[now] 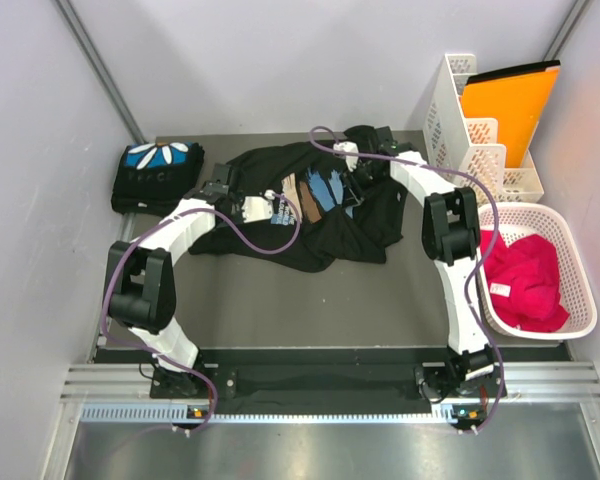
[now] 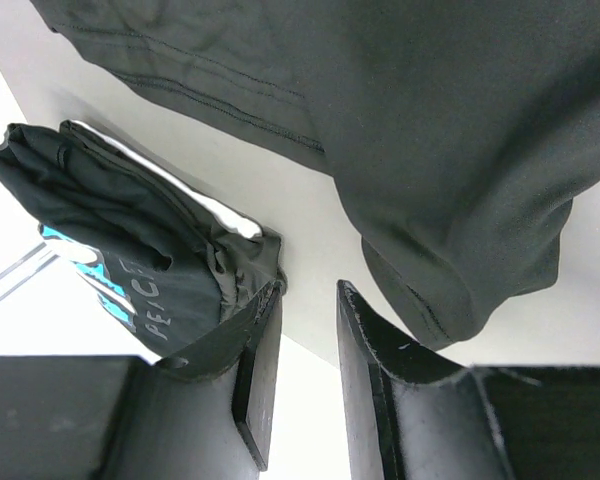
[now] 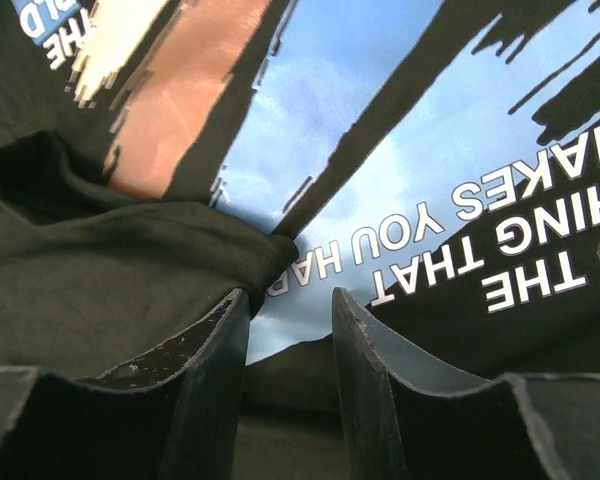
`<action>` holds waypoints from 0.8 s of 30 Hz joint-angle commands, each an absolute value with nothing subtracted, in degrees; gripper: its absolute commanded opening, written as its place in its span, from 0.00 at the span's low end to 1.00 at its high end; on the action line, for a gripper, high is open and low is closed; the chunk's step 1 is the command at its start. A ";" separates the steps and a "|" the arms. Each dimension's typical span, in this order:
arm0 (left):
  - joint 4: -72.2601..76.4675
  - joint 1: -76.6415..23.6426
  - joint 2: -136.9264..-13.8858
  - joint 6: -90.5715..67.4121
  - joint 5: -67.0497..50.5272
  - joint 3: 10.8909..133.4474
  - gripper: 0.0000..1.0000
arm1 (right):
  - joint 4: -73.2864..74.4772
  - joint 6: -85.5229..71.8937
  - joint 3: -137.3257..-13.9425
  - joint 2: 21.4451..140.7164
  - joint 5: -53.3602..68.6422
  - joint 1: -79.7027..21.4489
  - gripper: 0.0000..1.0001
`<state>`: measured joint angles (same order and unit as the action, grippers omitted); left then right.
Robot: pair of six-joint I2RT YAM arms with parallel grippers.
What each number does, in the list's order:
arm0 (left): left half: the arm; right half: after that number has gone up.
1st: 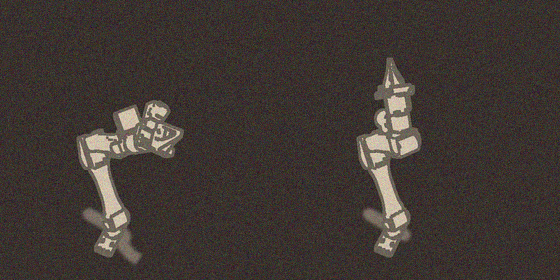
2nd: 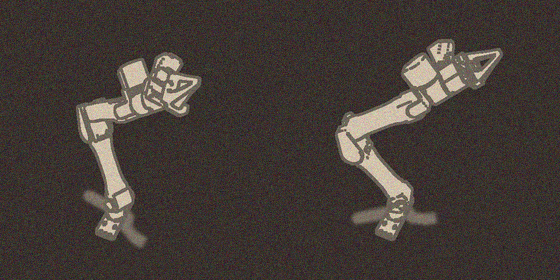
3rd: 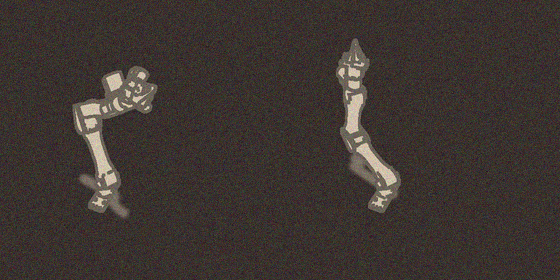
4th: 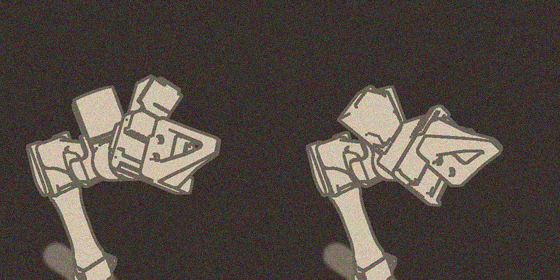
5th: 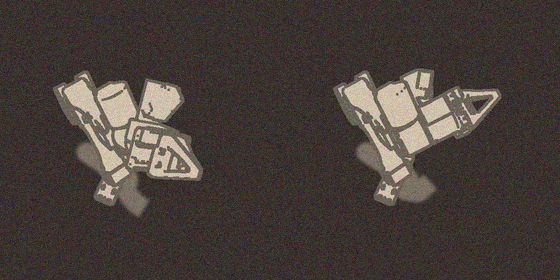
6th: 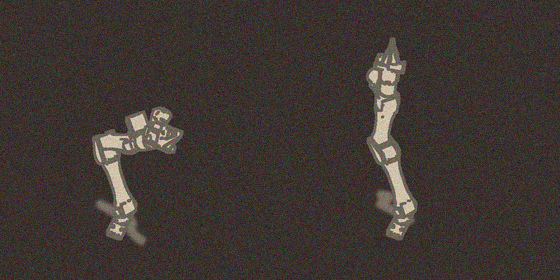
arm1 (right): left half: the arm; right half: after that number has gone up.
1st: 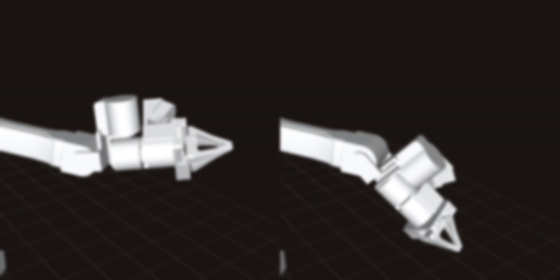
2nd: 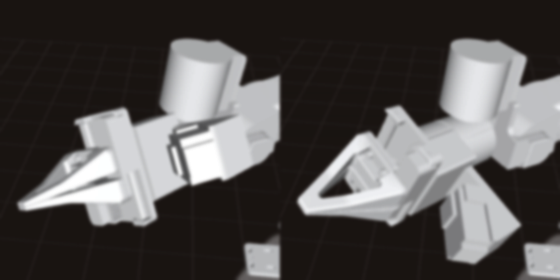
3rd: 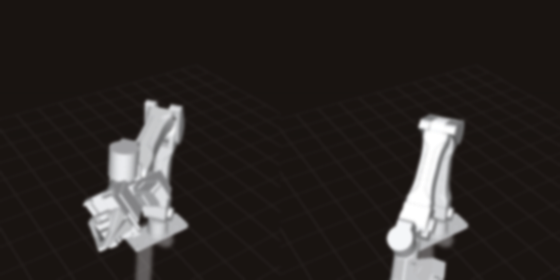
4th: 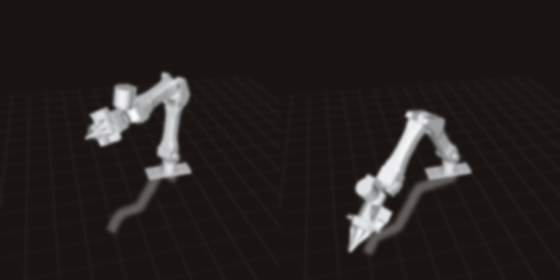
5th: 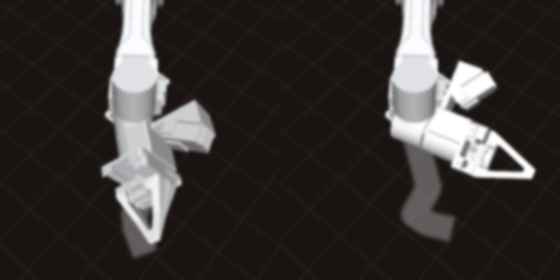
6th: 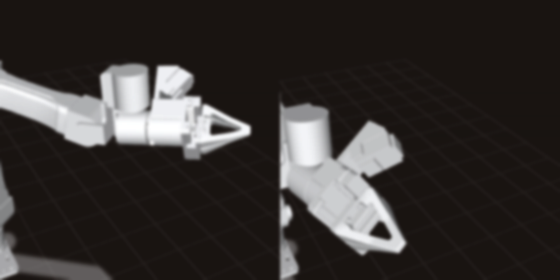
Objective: Fold and stack the t-shirts
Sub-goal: Flatten the tshirt out
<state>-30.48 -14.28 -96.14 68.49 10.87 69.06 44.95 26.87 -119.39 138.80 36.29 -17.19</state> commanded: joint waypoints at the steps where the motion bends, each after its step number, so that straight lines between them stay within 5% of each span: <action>1: -29.88 -14.15 -93.69 67.85 9.84 69.08 0.34 | 44.99 27.85 -120.15 131.93 40.07 -17.23 0.39; 24: -30.85 -15.03 -93.34 68.20 9.84 70.84 0.34 | 46.15 24.70 -124.80 139.13 41.75 -17.75 0.37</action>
<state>-30.63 -14.66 -96.01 68.47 10.90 69.12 48.40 26.52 -121.25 137.29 41.67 -17.19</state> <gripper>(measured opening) 0.339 0.374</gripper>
